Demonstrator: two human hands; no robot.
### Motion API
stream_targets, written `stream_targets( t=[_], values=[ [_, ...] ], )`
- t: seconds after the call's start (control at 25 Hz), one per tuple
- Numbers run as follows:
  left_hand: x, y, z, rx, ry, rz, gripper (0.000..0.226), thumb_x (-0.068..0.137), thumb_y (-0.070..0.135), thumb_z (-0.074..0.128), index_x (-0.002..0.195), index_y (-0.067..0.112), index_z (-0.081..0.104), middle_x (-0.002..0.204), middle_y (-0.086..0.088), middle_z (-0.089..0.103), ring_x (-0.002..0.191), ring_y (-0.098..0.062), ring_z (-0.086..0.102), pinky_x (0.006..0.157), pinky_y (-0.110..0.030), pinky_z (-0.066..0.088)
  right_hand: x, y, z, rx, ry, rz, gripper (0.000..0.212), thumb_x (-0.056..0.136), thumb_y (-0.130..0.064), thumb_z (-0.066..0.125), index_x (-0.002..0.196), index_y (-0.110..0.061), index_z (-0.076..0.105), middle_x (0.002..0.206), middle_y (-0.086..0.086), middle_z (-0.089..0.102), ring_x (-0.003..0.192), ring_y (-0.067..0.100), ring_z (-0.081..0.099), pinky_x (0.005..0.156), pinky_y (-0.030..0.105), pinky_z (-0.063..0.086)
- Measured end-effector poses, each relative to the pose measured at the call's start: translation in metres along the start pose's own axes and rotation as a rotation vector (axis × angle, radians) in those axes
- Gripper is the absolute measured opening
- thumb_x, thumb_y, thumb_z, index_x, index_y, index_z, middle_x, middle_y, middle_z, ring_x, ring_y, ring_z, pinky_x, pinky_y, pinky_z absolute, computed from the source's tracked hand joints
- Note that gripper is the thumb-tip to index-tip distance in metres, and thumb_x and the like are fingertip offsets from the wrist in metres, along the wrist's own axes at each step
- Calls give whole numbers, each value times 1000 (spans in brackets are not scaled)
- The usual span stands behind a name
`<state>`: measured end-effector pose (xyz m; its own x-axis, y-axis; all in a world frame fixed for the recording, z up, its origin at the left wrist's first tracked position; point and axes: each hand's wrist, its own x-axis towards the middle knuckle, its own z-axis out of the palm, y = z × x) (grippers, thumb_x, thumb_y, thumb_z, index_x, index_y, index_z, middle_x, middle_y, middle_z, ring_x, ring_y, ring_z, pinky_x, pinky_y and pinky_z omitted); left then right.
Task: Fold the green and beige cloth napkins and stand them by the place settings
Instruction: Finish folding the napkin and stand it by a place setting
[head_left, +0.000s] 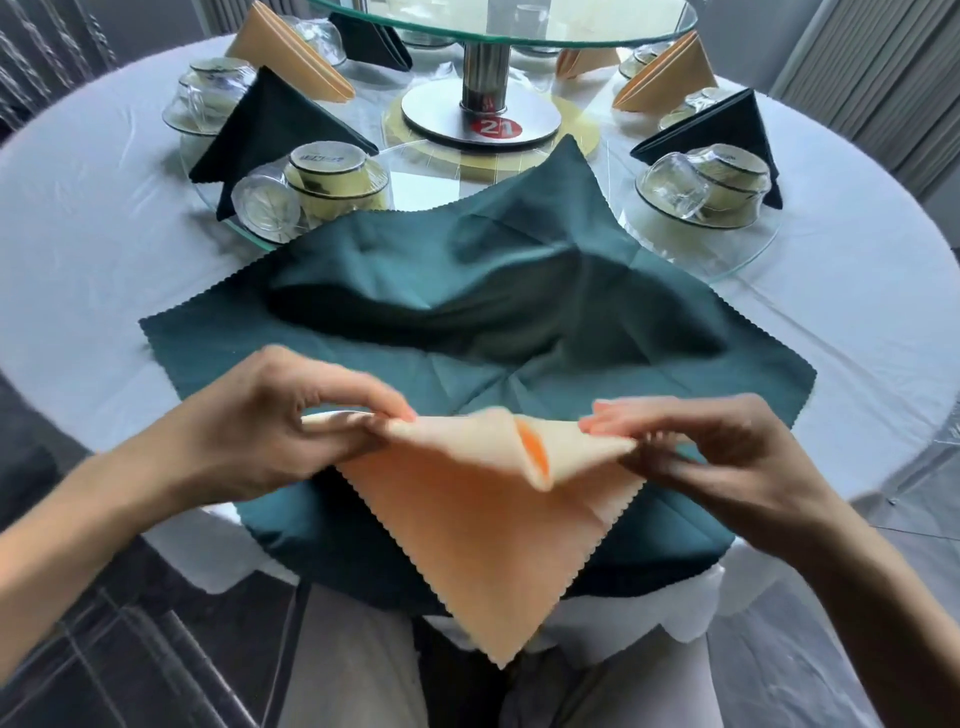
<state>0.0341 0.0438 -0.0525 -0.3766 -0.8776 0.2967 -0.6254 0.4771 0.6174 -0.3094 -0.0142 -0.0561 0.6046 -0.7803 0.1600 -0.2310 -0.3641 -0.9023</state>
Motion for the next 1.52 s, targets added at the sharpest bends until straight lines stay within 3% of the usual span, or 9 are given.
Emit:
stream_targets(
  t=[0.28,0.48,0.72,0.84,0.96,1.08,1.2,1.36,1.52],
  values=[
    [-39,-53,16,270,31,34,23,89,24,57,96,18,78,113,11,71,102,-10,67,84,-37,53,-17,45,24,-542,-72,-239,30,76,-5,68,95,-26,79,118,-18,67,124,7,52,100,32,41],
    [-27,-31,14,337,-37,-46,29,88,38,50,95,27,76,111,15,70,99,-8,66,86,-30,47,-14,29,17,-400,-193,-107,56,67,-3,46,110,-26,72,132,-20,59,137,8,40,111,22,30],
    [50,-7,63,249,-319,-198,62,81,64,46,133,33,54,104,17,59,96,-6,54,89,-27,43,46,33,17,-757,-207,31,43,80,-61,54,112,-34,63,86,-21,55,84,7,49,80,33,41],
    [67,-12,68,31,-424,-176,15,95,38,62,105,30,68,91,17,67,83,-1,59,77,-26,48,54,28,7,-602,-330,73,23,86,-49,63,78,-27,60,67,-12,52,66,7,46,62,29,38],
    [76,-11,62,-154,-414,-215,17,99,35,55,91,26,66,80,15,64,73,2,54,70,-24,46,55,20,-7,-368,-332,200,24,95,-32,62,74,-21,58,63,-13,51,60,2,41,53,20,32],
    [86,-11,71,147,-295,-290,21,101,38,49,96,26,65,90,12,65,84,-8,59,77,-31,45,66,27,-8,-457,-160,273,23,93,-34,63,74,-22,61,58,-16,53,56,0,42,54,20,34],
    [75,-2,93,662,-20,-238,32,95,40,37,100,23,64,100,3,60,91,-25,59,79,-41,42,61,40,6,-840,21,261,18,90,-42,60,90,-24,59,75,-13,57,75,14,55,69,33,43],
    [22,28,109,500,130,-128,35,93,38,43,113,18,65,120,0,63,110,-22,57,98,-39,38,9,37,36,-932,206,-140,28,93,-36,50,112,-22,63,121,-5,61,111,23,56,93,35,39],
    [-19,49,139,576,89,-143,60,96,46,39,136,5,58,143,-10,55,135,-27,48,110,-44,28,-26,48,80,-1014,89,-95,54,104,-46,22,143,-18,48,153,0,40,143,25,34,113,46,23]
  ],
)
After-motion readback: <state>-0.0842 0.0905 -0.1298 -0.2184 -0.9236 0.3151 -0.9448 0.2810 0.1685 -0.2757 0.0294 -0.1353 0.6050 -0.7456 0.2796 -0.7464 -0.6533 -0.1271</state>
